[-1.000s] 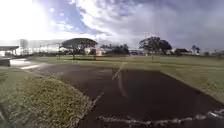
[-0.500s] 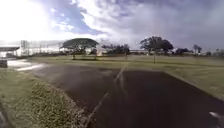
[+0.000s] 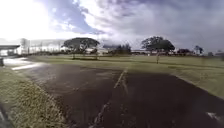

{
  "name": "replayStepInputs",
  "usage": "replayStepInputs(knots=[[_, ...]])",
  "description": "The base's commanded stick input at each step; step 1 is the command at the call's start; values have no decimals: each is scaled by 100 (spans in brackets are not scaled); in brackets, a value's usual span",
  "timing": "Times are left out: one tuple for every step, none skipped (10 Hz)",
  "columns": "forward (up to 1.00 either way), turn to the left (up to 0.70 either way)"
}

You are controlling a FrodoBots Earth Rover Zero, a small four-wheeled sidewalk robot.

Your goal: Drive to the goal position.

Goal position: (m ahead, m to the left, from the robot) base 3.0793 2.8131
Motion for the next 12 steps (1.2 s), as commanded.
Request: replayStepInputs(knots=[[70,0],[70,16],[70,28],[70,32],[70,35],[70,35],[70,35],[70,35],[70,35],[70,35],[70,35],[70,35]])
